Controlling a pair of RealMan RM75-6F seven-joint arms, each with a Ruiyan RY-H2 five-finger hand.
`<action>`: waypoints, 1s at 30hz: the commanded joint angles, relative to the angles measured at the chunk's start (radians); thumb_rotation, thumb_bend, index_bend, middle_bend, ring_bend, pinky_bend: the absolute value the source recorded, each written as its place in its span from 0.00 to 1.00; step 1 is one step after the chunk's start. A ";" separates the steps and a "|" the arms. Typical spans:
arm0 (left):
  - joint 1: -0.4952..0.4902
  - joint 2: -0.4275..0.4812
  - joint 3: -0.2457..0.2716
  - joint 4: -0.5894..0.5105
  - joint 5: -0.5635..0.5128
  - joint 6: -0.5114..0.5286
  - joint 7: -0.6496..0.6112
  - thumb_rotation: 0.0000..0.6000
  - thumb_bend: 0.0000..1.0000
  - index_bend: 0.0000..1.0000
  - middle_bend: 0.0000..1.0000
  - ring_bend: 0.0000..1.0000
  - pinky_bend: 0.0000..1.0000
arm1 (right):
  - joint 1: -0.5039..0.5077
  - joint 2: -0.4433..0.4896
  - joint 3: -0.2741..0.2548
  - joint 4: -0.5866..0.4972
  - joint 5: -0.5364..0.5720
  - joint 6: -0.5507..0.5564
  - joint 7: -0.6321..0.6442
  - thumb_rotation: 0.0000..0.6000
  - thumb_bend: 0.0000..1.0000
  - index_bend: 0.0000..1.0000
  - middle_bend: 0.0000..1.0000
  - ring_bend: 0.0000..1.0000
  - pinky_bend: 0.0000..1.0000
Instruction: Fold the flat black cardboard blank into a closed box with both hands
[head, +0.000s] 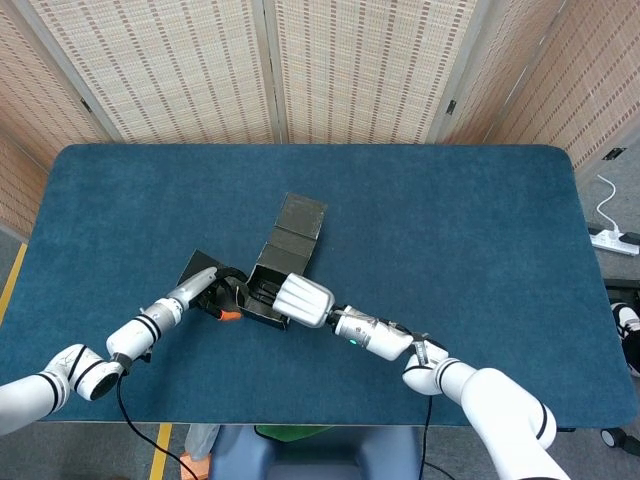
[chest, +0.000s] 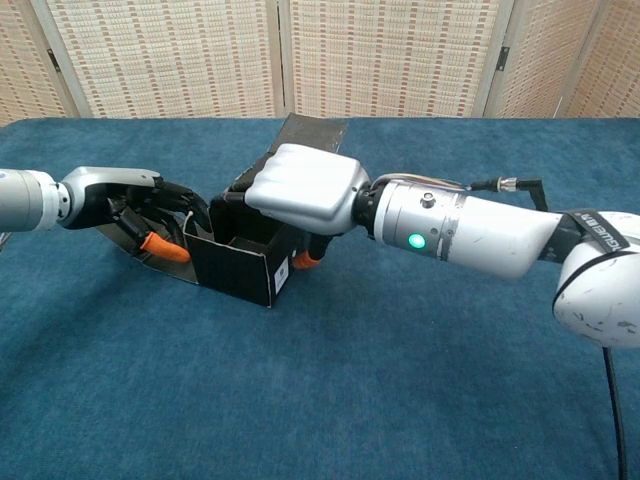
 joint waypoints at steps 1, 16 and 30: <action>0.009 0.015 0.000 -0.024 -0.002 0.016 0.032 1.00 0.24 0.20 0.18 0.15 0.42 | 0.001 0.027 0.007 -0.034 0.004 0.001 -0.019 1.00 0.00 0.00 0.08 0.73 1.00; 0.128 0.141 -0.019 -0.225 -0.083 0.208 0.276 1.00 0.24 0.09 0.00 0.00 0.16 | -0.255 0.300 0.077 -0.666 0.313 0.007 0.019 1.00 0.00 0.00 0.20 0.71 1.00; 0.201 0.211 -0.027 -0.356 -0.084 0.260 0.255 1.00 0.24 0.08 0.00 0.00 0.16 | -0.323 0.376 0.178 -0.937 0.794 -0.303 0.249 1.00 0.00 0.00 0.03 0.68 1.00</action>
